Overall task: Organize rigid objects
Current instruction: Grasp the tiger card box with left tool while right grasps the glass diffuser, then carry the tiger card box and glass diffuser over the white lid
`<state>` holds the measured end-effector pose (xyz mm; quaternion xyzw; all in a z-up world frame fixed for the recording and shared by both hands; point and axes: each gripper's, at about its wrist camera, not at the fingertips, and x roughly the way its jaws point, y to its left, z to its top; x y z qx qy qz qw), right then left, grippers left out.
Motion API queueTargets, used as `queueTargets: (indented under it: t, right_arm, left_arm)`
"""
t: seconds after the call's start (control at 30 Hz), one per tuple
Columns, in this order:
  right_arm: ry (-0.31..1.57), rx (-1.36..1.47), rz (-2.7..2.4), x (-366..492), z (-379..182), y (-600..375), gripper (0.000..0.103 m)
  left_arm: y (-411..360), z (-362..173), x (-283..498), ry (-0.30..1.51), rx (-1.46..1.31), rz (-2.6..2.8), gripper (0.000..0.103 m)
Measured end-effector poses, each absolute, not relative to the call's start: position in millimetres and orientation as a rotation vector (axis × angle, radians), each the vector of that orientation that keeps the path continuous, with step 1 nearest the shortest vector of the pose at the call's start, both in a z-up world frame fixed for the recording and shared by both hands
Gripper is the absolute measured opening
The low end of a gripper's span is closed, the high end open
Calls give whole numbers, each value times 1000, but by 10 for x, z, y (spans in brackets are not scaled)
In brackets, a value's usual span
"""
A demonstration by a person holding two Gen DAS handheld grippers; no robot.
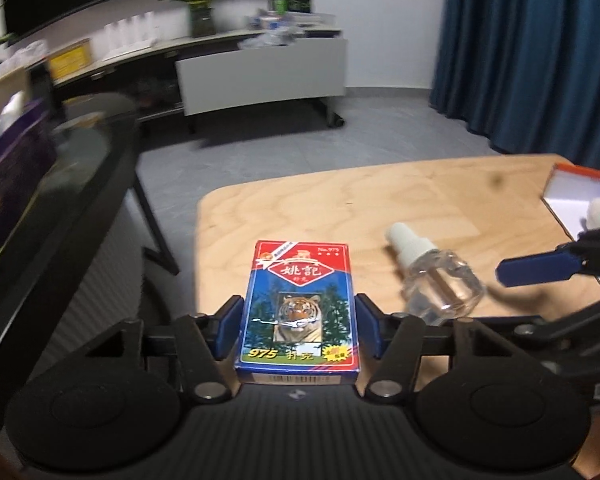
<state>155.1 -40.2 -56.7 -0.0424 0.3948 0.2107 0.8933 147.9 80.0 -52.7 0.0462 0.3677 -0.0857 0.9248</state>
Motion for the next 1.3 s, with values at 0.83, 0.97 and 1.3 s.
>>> queueTargets:
  t: [0.83,0.97,1.3]
  right_arm:
    - [717,-103,309,1322,-206,-914,0]
    - [747,-75,305,1181,-171,-1275,8]
    - [825,11,325,772,-441,-1477,76]
  left_arm:
    - [382,-118,958,673,-5,-117,60]
    - [241,-58,803,657,-11,-128,60]
    - [176,-72,568,680,-4,-121,60]
